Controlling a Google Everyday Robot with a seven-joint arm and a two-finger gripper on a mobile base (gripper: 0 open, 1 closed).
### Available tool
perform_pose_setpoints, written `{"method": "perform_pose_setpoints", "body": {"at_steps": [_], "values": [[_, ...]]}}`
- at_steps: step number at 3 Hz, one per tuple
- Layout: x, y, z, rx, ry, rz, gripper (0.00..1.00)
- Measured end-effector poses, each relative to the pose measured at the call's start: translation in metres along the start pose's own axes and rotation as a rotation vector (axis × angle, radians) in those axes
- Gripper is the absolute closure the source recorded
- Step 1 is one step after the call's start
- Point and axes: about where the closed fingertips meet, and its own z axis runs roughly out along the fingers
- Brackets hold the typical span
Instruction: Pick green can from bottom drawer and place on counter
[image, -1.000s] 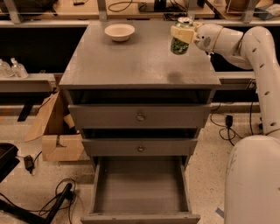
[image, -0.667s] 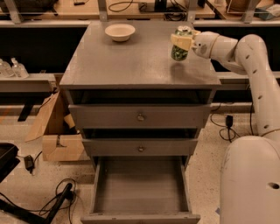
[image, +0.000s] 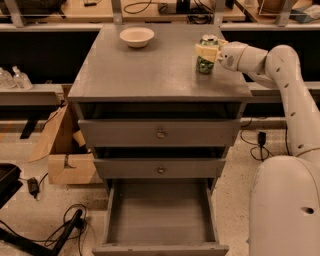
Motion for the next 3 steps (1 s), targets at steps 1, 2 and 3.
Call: {"method": "perform_pose_setpoints", "body": {"at_steps": [1,2,3], "values": [[-0.0031,0.0000,-0.0001,0.000,0.000,0.000,0.36],[-0.0032,0.0000,-0.0001,0.000,0.000,0.000,0.11],[-0.0027,0.0014,0.0022,-0.003,0.000,0.001,0.00]]}}
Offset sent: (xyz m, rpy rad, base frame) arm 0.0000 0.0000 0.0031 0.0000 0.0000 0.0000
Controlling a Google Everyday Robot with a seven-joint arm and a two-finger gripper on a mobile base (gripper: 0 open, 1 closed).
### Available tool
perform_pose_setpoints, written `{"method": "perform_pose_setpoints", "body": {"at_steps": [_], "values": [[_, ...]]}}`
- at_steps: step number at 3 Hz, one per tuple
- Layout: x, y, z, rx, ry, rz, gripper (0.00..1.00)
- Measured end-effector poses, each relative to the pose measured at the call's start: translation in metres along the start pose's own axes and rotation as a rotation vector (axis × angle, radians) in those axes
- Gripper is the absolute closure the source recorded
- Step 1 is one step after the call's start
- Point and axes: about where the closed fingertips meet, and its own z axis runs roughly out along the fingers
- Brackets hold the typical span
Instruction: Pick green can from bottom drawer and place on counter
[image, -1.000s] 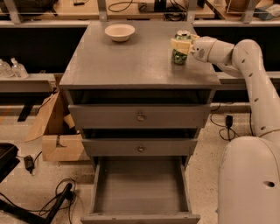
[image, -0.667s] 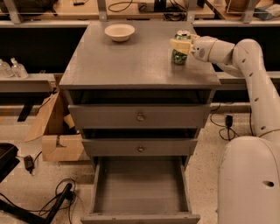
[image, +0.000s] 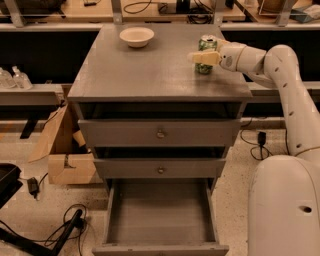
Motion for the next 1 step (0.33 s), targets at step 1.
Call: {"method": "perform_pose_setpoints", "body": {"at_steps": [1], "values": [[0.0000,0.0000,0.0000,0.000,0.000,0.000,0.00]]}}
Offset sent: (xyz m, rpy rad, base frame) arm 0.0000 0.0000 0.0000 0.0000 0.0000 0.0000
